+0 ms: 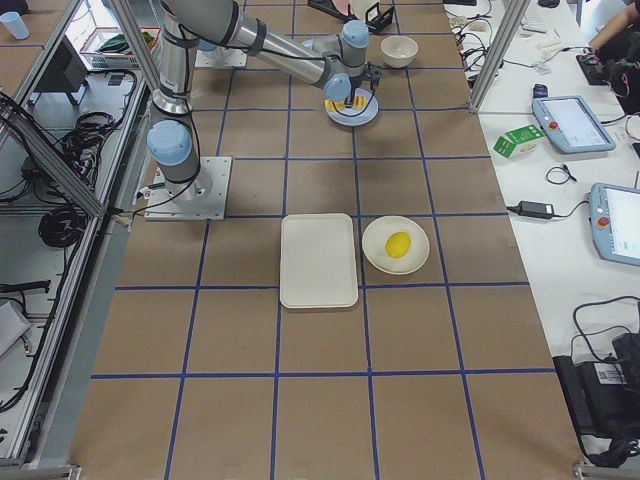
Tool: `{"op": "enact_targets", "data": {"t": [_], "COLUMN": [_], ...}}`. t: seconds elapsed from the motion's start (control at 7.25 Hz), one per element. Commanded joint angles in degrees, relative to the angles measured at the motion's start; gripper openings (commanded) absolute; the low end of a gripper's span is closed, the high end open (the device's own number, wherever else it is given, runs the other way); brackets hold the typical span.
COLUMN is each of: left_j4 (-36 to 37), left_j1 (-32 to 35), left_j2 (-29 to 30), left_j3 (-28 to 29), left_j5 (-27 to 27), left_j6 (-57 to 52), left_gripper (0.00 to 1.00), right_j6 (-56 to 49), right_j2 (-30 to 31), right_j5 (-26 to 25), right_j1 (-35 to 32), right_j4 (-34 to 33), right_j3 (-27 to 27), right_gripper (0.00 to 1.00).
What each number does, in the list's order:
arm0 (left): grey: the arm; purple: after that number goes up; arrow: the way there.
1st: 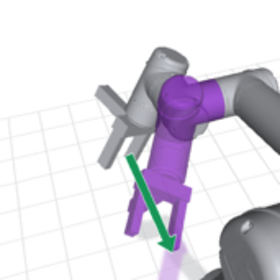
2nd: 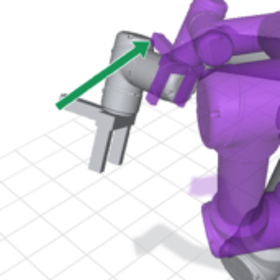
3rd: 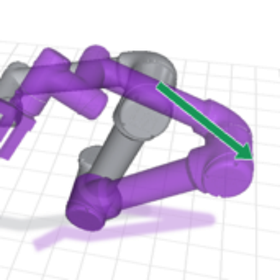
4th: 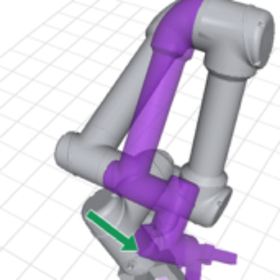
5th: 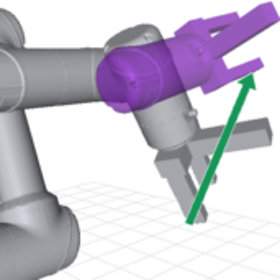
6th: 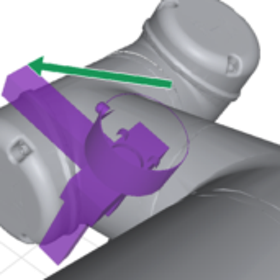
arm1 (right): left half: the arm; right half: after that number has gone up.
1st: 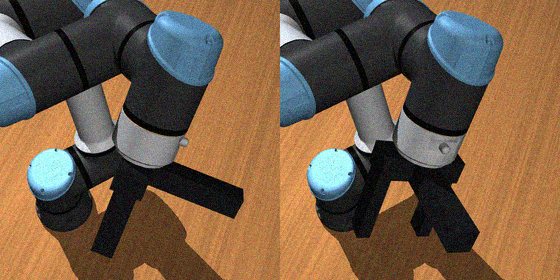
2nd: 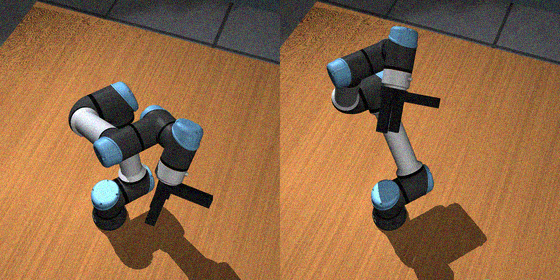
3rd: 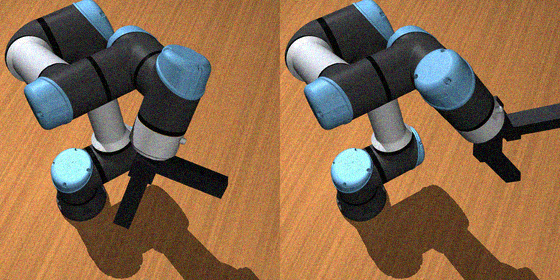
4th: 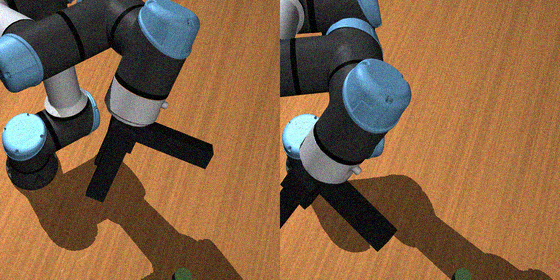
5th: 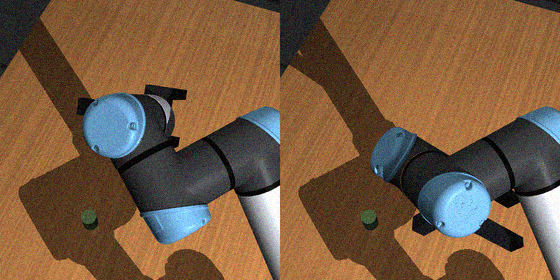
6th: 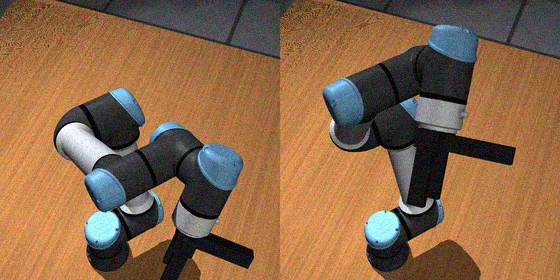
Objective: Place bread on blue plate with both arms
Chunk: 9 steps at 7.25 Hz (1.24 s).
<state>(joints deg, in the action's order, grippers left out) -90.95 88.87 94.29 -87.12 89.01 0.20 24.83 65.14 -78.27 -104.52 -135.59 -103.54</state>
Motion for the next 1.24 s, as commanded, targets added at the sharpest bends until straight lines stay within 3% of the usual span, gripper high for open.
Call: {"op": "enact_targets", "data": {"t": [0.0, 0.55, 0.69, 0.83, 1.1], "left_j4": [-1.5, -2.6, -2.3, -2.5, -2.3], "left_j1": [-0.9, -1.7, -1.7, -1.7, -2.3], "left_j2": [-1.1, -3.2, -3.3, -3.6, -3.8], "left_j3": [-0.5, -1.3, -2.0, -2.3, -2.4], "left_j5": [0.3, 2.4, 2.2, 2.6, 2.6], "left_j6": [-0.4, -0.5, -0.5, -0.6, -0.5], "left_gripper": [1.0, 1.0, 1.0, 1.0, 1.0], "right_j6": [-0.1, -1.5, -2.1, -6.5, -14.7], "right_j2": [-0.5, 0.0, 0.4, 1.2, 4.3], "right_j5": [-0.3, -0.9, -4.6, -6.8, -7.5], "right_j1": [-0.1, 0.2, 0.4, 1.5, 6.2], "right_j4": [-1.5, -0.9, 2.9, 10.2, 31.5], "right_j3": [-0.2, 0.1, 3.0, 8.7, 22.1], "right_gripper": [1.0, 1.0, 1.0, 1.0, 1.0]}}
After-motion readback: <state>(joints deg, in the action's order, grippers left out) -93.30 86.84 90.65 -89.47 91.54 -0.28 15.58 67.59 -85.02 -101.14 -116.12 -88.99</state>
